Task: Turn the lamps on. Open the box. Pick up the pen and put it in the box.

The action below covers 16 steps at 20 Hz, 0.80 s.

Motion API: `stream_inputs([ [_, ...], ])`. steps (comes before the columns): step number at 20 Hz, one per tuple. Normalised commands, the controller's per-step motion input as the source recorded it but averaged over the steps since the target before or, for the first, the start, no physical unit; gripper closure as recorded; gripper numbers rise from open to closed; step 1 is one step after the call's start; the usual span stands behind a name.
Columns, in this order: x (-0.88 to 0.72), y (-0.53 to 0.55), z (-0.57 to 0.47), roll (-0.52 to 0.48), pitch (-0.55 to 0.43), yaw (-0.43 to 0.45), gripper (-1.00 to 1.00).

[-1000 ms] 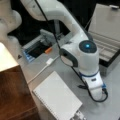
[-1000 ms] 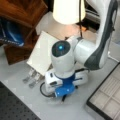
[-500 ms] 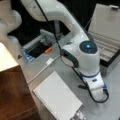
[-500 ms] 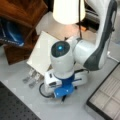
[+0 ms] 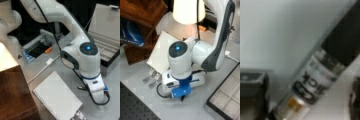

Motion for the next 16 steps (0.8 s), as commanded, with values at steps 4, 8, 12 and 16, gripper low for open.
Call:
stream_inputs([
  [4,0.07,0.05,0.03,0.051,0.124,-0.003,1.00],
  [8,0.05,0.05,0.03,0.060,0.127,0.002,1.00],
  [12,0.01,0.07,0.09,0.074,0.165,-0.027,1.00],
  [16,-0.02,0.08,0.19,0.094,0.207,-0.112,1.00],
])
